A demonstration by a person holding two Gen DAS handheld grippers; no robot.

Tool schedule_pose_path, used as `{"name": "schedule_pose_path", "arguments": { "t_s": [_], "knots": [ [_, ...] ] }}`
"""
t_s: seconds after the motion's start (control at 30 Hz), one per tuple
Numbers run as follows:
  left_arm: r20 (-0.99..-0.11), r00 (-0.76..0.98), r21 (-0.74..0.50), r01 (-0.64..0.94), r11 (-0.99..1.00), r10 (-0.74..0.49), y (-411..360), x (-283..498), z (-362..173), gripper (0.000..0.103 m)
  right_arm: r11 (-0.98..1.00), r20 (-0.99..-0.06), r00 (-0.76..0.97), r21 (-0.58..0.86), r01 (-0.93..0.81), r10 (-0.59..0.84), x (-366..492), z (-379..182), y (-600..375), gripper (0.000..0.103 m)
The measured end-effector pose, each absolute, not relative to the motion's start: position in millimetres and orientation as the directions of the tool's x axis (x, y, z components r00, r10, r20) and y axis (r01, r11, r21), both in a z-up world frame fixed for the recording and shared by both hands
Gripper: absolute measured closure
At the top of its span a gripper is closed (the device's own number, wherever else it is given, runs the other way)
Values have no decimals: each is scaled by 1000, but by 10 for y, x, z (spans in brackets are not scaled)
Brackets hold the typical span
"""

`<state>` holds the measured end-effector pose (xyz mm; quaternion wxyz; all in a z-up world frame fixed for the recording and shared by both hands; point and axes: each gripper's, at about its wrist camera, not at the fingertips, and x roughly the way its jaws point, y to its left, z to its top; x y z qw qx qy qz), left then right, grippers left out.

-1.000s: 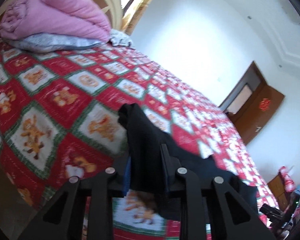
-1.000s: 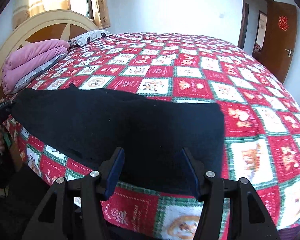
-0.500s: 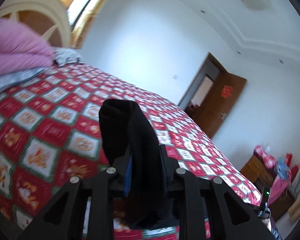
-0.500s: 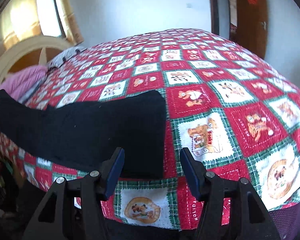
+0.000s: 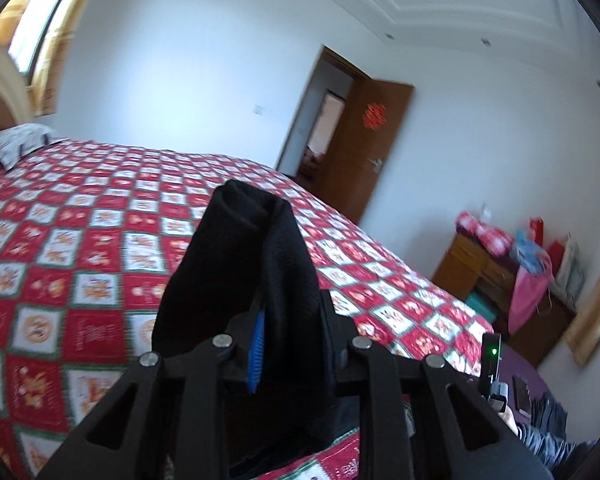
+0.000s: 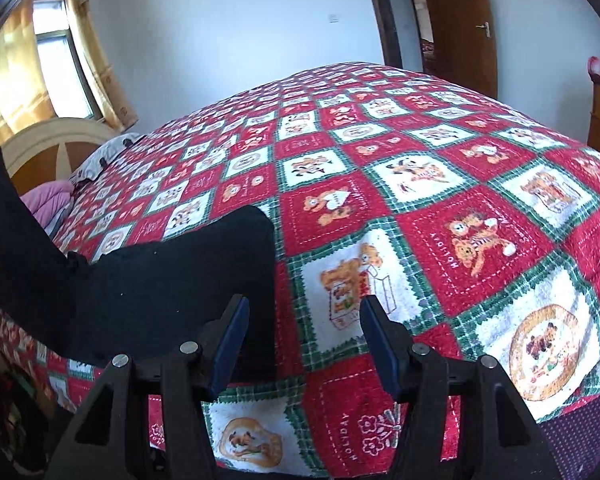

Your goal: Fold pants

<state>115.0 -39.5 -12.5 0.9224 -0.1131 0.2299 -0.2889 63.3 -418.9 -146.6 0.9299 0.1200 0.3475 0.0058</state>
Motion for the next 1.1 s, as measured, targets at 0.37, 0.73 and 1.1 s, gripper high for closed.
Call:
{"name": "schedule_pose_path", "arguments": {
  "t_s": [0.37, 0.73, 1.1],
  "knots": [
    [-505, 575, -262, 609, 749, -644, -1383, 1241, -366, 79, 962, -634, 770, 250, 107, 79, 628, -1537, -4263, 44],
    [-636, 461, -199, 677, 709, -619, -2131, 1307, -878, 79, 941, -640, 763, 306, 146, 90, 667, -1640, -4416, 44],
    [-669, 465, -119, 702, 702, -580, -2449, 1229, -1202, 60, 938, -629, 773, 311, 151, 85, 664, -1650, -4448, 44]
  ]
}}
